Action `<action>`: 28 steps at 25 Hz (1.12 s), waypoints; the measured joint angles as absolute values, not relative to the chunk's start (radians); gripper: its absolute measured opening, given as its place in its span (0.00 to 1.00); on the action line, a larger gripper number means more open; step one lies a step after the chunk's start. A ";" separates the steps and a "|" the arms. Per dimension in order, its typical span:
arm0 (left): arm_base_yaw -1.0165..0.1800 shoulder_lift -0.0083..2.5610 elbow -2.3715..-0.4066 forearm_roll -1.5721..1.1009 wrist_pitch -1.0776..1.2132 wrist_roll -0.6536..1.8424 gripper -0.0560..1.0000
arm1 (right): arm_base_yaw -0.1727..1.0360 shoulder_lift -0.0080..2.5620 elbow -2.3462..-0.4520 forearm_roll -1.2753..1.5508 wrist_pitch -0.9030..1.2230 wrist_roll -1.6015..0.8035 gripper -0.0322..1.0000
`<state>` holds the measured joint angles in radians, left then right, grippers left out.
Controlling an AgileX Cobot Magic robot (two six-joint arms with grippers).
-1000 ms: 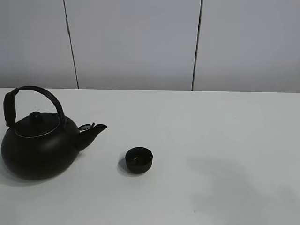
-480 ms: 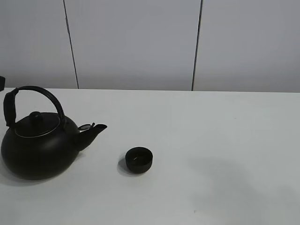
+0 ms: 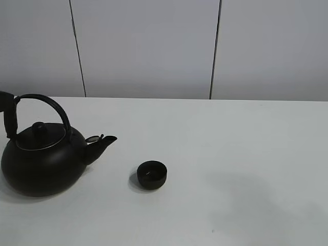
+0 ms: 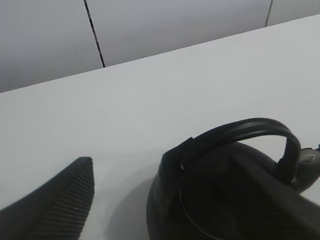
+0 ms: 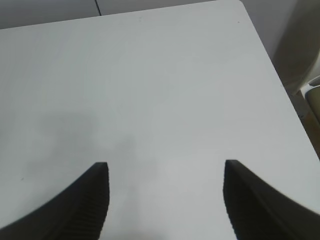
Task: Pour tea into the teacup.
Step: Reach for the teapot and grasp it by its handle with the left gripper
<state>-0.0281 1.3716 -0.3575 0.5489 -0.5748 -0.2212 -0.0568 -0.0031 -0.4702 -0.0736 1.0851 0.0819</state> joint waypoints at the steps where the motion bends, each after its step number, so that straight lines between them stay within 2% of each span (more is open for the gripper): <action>1: -0.028 1.372 -0.357 0.557 -0.574 -0.222 0.56 | -0.057 -0.003 -0.470 -0.074 1.085 0.082 0.47; 6: -0.028 1.419 -0.357 0.563 -0.578 -0.255 0.56 | -0.057 -0.003 -0.470 -0.074 1.085 0.082 0.47; 13: -0.028 1.556 -0.360 0.554 -0.710 -0.274 0.56 | -0.057 -0.003 -0.470 -0.074 1.085 0.082 0.47; 28: -0.028 1.699 -0.368 0.401 -0.900 -0.155 0.56 | -0.057 -0.003 -0.470 -0.072 1.084 0.082 0.47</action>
<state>-0.0280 1.6991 -0.3685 0.4012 -0.9002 -0.1552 -0.0568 -0.0031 -0.4702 -0.0725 1.0842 0.0819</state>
